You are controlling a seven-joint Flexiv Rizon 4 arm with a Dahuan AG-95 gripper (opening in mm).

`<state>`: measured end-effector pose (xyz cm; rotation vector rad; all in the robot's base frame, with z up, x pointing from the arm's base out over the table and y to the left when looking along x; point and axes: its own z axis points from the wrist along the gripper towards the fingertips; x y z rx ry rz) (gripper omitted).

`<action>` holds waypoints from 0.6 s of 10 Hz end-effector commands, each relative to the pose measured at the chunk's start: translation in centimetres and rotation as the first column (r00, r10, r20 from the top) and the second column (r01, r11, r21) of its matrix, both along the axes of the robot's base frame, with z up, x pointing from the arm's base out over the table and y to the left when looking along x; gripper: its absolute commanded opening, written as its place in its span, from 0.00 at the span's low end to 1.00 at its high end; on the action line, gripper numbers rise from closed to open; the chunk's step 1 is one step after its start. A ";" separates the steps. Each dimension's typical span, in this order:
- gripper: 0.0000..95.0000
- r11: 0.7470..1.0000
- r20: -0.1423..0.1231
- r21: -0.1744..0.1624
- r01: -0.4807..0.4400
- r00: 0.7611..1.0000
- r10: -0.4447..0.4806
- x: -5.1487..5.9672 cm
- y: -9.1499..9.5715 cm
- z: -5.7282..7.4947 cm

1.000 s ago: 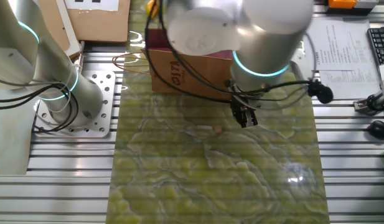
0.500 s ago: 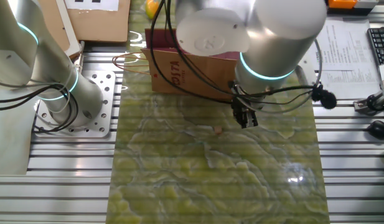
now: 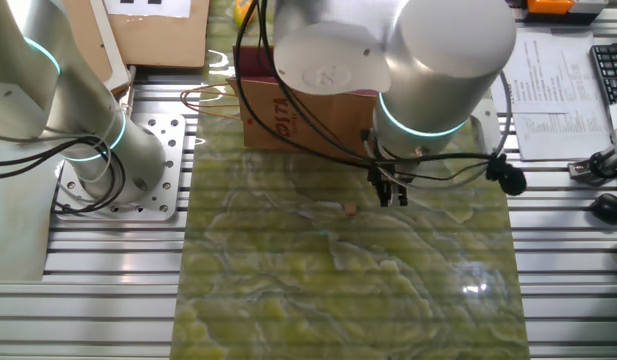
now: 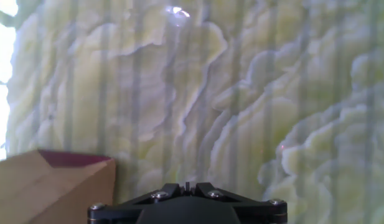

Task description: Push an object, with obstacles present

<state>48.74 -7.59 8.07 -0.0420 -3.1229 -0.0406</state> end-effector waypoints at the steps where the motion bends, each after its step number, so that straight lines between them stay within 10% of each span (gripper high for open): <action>1: 0.00 1.000 -0.030 -0.001 0.005 1.000 -0.005 -0.2 0.0 0.1; 6: 0.00 0.998 -0.075 -0.025 -0.058 0.996 0.056 5.0 -6.2 2.1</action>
